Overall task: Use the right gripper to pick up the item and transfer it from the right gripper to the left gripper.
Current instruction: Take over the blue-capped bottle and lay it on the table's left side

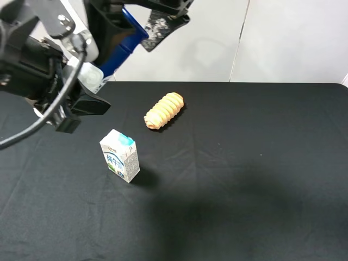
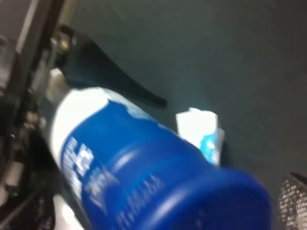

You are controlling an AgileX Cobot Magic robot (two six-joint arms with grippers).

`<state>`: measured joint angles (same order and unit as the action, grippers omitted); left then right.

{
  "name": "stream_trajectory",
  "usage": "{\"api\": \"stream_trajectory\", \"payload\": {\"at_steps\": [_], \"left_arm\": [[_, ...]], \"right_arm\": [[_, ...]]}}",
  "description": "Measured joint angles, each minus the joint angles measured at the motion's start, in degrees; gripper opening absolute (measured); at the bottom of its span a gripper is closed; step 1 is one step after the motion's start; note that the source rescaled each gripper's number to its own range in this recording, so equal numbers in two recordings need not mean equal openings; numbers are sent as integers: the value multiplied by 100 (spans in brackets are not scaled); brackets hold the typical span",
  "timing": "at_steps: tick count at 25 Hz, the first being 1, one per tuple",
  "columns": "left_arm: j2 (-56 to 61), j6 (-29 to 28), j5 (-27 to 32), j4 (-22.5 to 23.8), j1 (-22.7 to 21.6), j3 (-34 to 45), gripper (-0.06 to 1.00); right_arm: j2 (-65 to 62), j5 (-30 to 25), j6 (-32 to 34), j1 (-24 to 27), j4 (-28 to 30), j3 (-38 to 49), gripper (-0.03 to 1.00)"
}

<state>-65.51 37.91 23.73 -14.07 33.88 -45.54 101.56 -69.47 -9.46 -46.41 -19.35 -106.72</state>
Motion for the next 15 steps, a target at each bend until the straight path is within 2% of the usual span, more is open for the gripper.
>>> {"api": "stream_trajectory", "payload": {"at_steps": [10, 15], "left_arm": [[-200, 159, -367, -5, 0, 0, 2], [-263, 159, -441, -5, 0, 0, 2]], "right_arm": [[-62, -20, 0, 217, 204, 0, 100], [-303, -39, 43, 259, 574, 8, 100]]}}
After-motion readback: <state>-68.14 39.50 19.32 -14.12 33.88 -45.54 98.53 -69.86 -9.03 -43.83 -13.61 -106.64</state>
